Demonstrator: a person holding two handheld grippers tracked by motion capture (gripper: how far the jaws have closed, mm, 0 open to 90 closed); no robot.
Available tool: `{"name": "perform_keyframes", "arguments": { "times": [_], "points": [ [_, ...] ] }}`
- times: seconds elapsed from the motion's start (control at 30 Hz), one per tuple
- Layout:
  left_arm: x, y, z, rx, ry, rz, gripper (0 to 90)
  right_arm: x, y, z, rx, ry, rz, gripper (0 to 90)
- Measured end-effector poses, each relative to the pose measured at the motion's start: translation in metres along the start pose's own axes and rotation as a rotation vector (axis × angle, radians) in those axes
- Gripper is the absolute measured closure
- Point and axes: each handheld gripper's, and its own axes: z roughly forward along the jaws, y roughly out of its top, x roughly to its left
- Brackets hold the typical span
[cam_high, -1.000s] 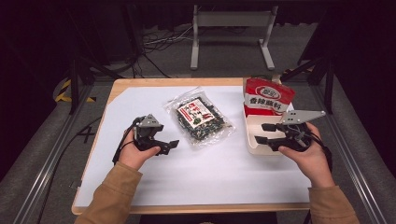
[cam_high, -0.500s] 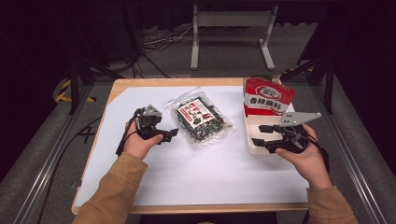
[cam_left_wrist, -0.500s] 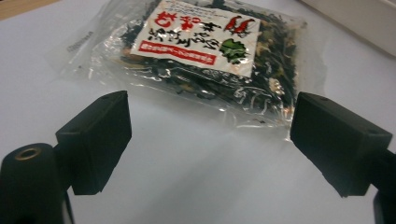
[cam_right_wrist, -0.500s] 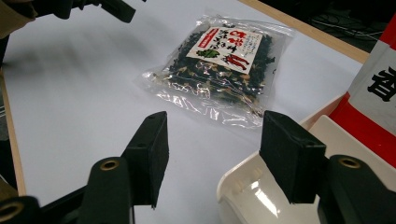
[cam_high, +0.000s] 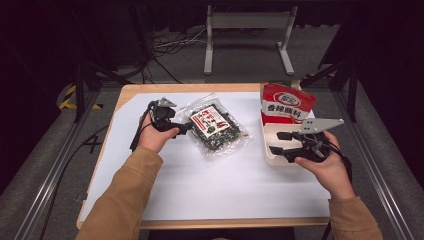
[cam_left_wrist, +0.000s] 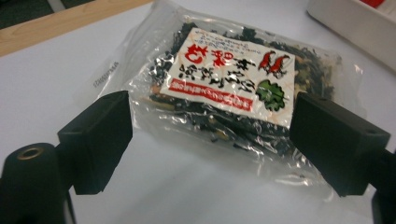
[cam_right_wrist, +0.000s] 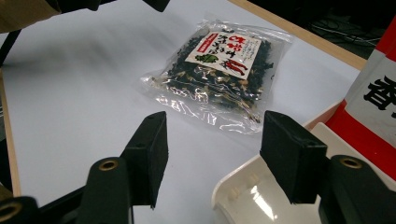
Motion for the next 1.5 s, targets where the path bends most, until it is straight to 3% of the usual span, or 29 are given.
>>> {"name": "perform_keyframes", "arguments": {
  "times": [0.33,0.4,0.87,1.13,1.43,1.5],
  "points": [
    [0.015,0.015,0.019,-0.017,0.042,-0.006,17.7,-0.002,-0.002,-0.008,-0.019,-0.005,0.003,41.1],
    [0.018,0.013,0.025,-0.015,0.044,-0.039,18.2,-0.002,-0.002,-0.008,-0.02,-0.004,0.004,41.0],
    [0.038,0.018,0.058,0.027,0.079,-0.103,18.2,0.0,-0.01,-0.01,-0.006,-0.018,0.023,39.6],
    [0.049,0.01,0.075,0.069,0.098,-0.159,17.4,0.001,-0.017,-0.016,-0.001,-0.035,0.041,39.3],
    [0.055,0.001,0.088,0.109,0.087,-0.215,18.0,0.0,-0.017,-0.012,0.002,-0.034,0.042,37.9],
    [0.056,-0.001,0.091,0.106,0.066,-0.22,16.8,0.001,-0.017,-0.011,0.001,-0.032,0.041,37.6]
  ]
}}
